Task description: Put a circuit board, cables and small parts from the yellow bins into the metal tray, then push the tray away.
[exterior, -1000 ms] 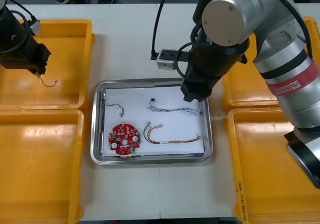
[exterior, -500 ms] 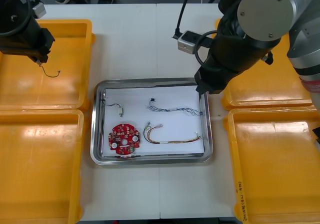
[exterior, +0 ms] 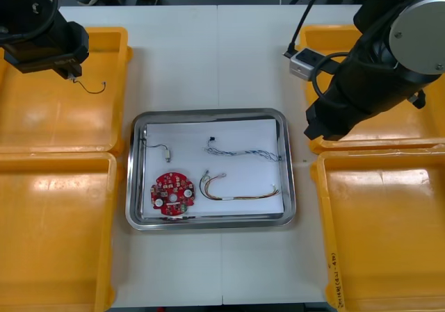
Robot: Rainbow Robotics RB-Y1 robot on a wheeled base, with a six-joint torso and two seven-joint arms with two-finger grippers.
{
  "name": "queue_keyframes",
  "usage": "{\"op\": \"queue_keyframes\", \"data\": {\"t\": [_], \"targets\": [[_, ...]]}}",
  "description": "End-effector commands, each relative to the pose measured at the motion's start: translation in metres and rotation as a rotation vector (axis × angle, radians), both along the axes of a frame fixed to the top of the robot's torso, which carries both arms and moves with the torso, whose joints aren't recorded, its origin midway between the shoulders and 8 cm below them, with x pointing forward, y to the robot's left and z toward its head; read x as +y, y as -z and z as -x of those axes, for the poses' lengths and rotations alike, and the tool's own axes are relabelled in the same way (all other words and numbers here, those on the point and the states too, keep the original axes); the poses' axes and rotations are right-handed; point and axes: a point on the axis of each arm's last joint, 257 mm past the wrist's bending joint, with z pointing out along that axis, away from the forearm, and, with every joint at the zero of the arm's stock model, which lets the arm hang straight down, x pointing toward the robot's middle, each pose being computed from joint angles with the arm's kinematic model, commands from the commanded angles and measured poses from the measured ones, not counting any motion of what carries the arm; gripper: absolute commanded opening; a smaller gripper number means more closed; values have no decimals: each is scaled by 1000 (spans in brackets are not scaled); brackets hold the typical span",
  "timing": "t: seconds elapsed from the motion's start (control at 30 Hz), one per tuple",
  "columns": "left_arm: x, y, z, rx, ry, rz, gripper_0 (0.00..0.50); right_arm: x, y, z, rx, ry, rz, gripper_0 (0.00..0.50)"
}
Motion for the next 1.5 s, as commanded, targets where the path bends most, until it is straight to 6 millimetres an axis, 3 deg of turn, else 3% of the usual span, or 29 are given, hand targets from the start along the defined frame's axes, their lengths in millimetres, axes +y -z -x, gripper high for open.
{"op": "queue_keyframes", "data": {"t": [0.03,0.27,0.57,0.93,1.23,1.5], "targets": [[-31,-27,-2,-62,-43,37,0,-33,-9,2,-29,69,7,500],[-74,-24,1,-85,-40,84,0,-56,-4,11,-22,117,22,500],[-122,-5,4,-81,-11,93,0,-75,8,24,17,231,1,500],[-171,36,18,-32,56,51,0,-92,23,41,58,387,-45,500],[-173,81,38,9,86,39,0,-120,34,46,68,490,-54,500],[-165,106,44,16,131,2,0,-135,41,50,71,551,-51,500]]}}
